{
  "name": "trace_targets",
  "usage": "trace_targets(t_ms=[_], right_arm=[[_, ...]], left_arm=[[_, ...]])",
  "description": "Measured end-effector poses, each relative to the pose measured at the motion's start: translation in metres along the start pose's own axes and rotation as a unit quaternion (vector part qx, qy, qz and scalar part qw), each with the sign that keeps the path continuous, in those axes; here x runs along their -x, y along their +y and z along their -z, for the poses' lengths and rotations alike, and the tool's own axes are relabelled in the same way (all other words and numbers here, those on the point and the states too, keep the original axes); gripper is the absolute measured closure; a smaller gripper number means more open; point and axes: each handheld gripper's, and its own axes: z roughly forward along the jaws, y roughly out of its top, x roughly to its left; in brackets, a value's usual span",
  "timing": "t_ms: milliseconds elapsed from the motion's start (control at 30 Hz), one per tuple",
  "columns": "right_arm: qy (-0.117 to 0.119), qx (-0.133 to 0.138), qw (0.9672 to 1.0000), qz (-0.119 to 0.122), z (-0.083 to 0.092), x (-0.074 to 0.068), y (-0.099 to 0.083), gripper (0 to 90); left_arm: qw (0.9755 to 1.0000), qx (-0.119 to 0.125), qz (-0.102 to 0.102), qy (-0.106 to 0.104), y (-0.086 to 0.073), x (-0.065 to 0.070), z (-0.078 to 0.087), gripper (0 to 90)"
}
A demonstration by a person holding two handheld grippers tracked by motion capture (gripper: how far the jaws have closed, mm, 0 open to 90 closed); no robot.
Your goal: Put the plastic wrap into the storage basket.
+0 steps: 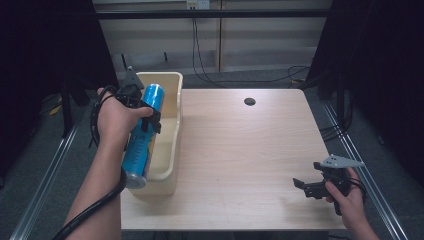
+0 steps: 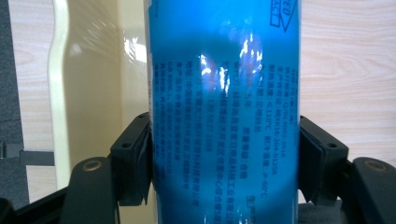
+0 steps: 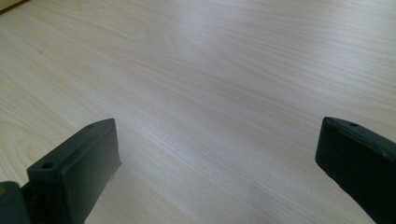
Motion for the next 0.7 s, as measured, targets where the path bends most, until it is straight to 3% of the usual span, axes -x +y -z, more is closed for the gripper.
trace_targets(t_ms=[533, 700], right_arm=[[-0.002, -0.002, 1.0000, 0.001, -0.001, -0.001, 0.000, 0.0], [-0.003, 0.001, 1.0000, 0.000, 0.000, -0.001, 0.000, 0.0]], left_arm=[[0.9991, -0.031, 0.028, -0.005, -0.007, -0.004, -0.030, 32.2], [0.9985, -0.040, 0.032, -0.015, -0.008, -0.002, -0.039, 32.2]])
